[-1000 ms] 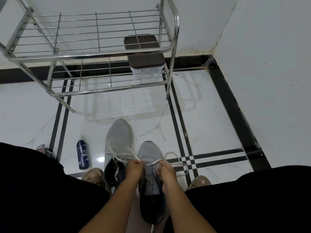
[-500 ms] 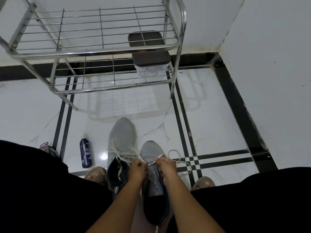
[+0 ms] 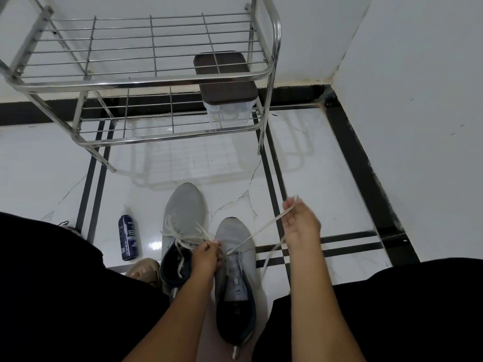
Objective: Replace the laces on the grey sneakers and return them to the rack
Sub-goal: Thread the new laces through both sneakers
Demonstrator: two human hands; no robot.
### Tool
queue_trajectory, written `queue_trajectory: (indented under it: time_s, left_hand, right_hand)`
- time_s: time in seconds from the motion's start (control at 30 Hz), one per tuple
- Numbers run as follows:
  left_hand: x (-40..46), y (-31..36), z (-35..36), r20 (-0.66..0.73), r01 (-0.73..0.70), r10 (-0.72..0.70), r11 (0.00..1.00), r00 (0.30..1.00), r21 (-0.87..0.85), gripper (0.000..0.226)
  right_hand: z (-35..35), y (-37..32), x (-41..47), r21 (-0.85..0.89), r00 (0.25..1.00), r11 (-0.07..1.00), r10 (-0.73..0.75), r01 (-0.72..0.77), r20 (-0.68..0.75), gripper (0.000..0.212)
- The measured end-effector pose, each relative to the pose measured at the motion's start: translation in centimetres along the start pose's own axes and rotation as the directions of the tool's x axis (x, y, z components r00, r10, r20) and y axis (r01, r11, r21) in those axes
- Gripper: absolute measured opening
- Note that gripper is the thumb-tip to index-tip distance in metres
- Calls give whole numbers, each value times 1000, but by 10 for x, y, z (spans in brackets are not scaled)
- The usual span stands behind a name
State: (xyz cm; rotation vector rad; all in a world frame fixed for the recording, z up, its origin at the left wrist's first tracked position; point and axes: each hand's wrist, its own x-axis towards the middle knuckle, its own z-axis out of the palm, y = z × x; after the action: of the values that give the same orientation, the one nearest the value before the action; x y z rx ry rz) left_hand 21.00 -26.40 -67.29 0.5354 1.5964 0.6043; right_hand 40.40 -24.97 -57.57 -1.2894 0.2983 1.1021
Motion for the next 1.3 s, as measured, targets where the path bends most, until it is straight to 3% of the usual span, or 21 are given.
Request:
queue_trajectory:
  time_s: [0.1,0.17,0.23,0.3,0.4,0.47,0.5,0.57,0.6,0.7,0.83,0.97,1.03,1.13,1.2,1.3]
  left_hand:
    - [0,-1,-3,-23,7,-7,1000,1000,-1,19]
    - [-3,2,-5,-33,1,-1,1000,999,-3,19]
    - [-7,5,-6,-49,-20,20,1000,999,0,19]
    - [-9,5,-8,-67,-40,43,998,997,48,18]
    - [-7,0,-11,-76,-11,38,943,996,332,15]
    - [-20,0,-10,-26,-27,52,811,998,585,16]
    - [-28,0,-9,12,-51,57,754,998,654,21]
    - [-38,-4,-7,62,-83,56,689,997,720,35]
    - [-40,-5,-6,69,-99,71,664,995,741,40]
    - [-38,-8,-9,82,-113,79,611,993,784,44]
    - [-32,-10,-14,107,-141,92,594,990,792,28]
    - [-28,-12,-15,127,-160,98,561,987,812,31]
    - [-27,-12,-16,130,-166,103,556,986,814,33]
    - [-25,-14,-16,129,-168,109,547,986,820,32]
    - [-23,-16,-17,131,-175,118,550,984,817,30]
    - [-22,-18,-18,141,-187,126,557,982,809,27]
  right_hand:
    - [8,-40,-8,102,988,983,-152,149,20,22]
    - [7,-50,-5,75,968,965,-250,252,-31,25]
    - [2,-42,2,-142,939,944,-317,298,-135,30]
    - [-9,-13,14,-539,911,821,-352,190,-214,40]
    - [-32,54,12,-879,983,473,-124,-58,-131,41]
    - [-47,100,8,-952,993,292,91,-95,-71,42]
    - [-51,116,8,-963,989,254,139,-88,-54,43]
    - [-51,131,7,-951,987,301,157,-73,-26,29]
    - [-48,130,7,-923,985,374,173,-92,-28,19]
    - [-37,122,9,-794,962,565,256,-226,-91,17]
    - [-33,127,17,-756,958,607,273,-244,-90,26]
    - [-29,134,25,-837,980,520,177,-173,-92,33]
    - [-24,135,31,-946,988,315,154,-77,-29,19]
    - [-21,136,40,-997,987,80,157,5,17,30]
    - [-22,138,38,-991,989,133,141,19,38,33]
    - [-29,145,33,-930,993,360,118,-71,-29,28]
